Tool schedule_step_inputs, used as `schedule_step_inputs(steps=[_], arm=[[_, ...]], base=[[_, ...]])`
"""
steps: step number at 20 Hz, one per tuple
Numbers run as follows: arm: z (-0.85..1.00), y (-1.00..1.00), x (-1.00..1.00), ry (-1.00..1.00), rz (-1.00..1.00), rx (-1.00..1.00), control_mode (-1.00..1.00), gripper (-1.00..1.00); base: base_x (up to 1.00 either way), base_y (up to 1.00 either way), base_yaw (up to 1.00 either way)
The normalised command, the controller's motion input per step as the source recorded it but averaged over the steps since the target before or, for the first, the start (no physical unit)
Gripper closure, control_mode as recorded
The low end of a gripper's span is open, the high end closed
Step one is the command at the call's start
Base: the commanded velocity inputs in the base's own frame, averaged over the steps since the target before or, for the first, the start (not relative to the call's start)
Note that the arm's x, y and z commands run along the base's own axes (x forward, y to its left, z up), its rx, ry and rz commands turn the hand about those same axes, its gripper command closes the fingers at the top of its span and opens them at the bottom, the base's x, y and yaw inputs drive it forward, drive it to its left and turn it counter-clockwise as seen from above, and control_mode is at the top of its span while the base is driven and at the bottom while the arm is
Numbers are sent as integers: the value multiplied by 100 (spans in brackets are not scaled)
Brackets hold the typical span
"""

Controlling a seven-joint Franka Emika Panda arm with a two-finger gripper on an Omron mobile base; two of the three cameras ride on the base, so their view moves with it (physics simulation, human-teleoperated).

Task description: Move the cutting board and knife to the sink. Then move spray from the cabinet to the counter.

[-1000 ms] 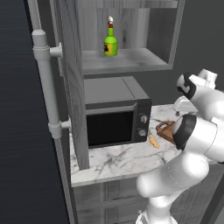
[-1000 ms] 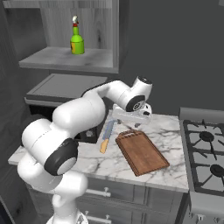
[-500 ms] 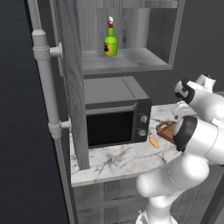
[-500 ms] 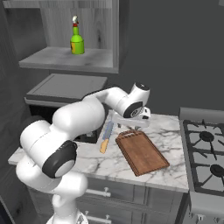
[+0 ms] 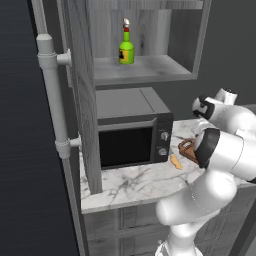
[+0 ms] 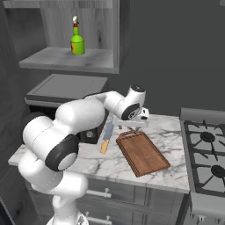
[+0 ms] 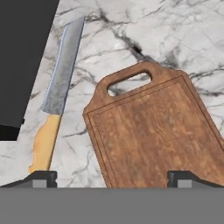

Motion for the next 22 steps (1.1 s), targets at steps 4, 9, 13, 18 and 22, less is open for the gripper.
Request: schedule_step_inputs(steps=[4,9,13,18,22], arm=[[-19,0,28,-7,0,0,-100,-100],[-17,-1,25,-7,0,0,-100,-100],[-11,-5,31,0,0,0,-100,-100],[-9,-11,36,1,0,0,-100,-100],[-5,-16,32,0,0,0,-100,-100]], base=[[0,0,0],[0,0,0],[0,0,0],[0,0,0],[0,0,0]])
